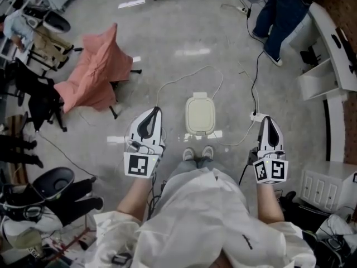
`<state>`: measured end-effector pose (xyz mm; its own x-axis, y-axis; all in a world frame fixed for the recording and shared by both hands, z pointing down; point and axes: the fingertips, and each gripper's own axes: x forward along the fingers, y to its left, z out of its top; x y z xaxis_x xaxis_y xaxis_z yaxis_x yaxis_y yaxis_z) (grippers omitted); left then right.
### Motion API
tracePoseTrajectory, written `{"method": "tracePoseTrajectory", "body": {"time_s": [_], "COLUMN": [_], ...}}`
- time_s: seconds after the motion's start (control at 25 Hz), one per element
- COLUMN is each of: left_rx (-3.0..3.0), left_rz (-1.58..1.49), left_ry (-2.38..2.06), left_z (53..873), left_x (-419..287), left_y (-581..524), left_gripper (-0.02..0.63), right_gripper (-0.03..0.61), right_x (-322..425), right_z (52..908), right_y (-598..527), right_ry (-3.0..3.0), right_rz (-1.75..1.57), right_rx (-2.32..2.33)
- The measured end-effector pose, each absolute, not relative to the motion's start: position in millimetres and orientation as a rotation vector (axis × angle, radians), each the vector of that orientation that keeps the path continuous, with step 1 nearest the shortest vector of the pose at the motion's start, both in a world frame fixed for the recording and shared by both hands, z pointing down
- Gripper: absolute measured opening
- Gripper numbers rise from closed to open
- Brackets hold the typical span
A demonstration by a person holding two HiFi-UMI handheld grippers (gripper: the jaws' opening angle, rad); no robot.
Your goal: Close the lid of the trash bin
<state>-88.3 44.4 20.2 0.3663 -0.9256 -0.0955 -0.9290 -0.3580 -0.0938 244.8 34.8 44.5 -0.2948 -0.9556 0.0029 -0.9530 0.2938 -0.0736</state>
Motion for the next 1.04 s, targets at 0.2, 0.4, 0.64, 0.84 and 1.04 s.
{"method": "tracePoseTrajectory", "body": {"time_s": [0.2, 0.4, 0.64, 0.84, 1.04], "left_rx": [-2.467, -2.464, -2.477, -2.483, -2.475], "left_rz": [0.060, 0.083, 0.080, 0.073, 0.085], "left_ry": [1.697, 1.699, 1.691, 1.689, 1.685], "left_z": [10.5, 4.2, 5.9, 9.0, 11.0], "left_x": [-97.0, -102.0, -102.2, -103.8, -108.0], "left_y": [40.5, 40.4, 39.8, 44.2, 42.0], "left_gripper": [0.032, 0.032, 0.032, 0.032, 0.032], "right_gripper": [0.017, 0.017, 0.017, 0.017, 0.017], "right_x": [234.7, 228.9, 225.6, 221.8, 217.4], "right_z": [36.1, 27.7, 28.1, 28.0, 31.1], "right_y": [34.1, 35.1, 34.6, 39.2, 37.8], "right_ry": [2.486, 2.482, 2.485, 2.485, 2.489], "right_rz": [-0.078, -0.060, -0.052, -0.050, -0.045], "right_rx": [-1.838, -1.838, -1.853, -1.855, -1.847]}}
